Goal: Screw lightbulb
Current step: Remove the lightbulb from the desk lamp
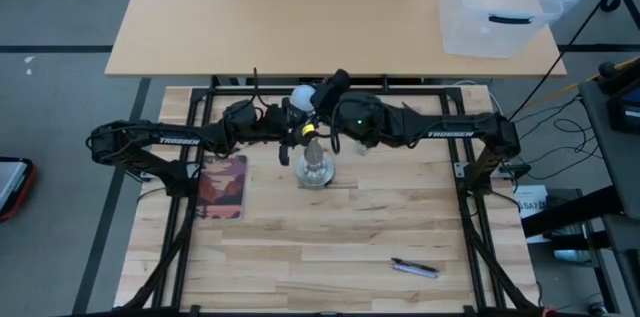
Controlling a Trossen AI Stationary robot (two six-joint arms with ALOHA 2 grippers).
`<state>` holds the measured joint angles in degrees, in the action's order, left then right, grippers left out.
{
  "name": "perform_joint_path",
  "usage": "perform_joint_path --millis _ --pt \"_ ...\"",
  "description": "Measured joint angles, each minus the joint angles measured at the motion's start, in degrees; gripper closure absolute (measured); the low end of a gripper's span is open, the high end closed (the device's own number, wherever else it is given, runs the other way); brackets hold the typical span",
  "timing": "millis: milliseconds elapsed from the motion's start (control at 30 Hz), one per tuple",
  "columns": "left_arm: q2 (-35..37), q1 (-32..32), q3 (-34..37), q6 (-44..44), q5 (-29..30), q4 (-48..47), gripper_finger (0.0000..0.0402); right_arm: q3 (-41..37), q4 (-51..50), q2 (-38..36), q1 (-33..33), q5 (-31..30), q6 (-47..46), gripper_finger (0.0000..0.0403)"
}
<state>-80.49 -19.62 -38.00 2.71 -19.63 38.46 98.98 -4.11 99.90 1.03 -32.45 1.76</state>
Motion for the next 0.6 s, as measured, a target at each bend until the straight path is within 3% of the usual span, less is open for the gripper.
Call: perform_joint_path --millis 267,600 --pt "0.0 -0.12 0.02 -0.8 -2.66 -0.23 0.0328 0.0 0.27 0.0 0.51 5.66 2.97 0.0153" --pt "0.02 -0.66 0.11 -3.08 -11.39 -0.35 0.0328 0.21 -1.55 -0.15 3.75 24.14 7.63 0.0153"
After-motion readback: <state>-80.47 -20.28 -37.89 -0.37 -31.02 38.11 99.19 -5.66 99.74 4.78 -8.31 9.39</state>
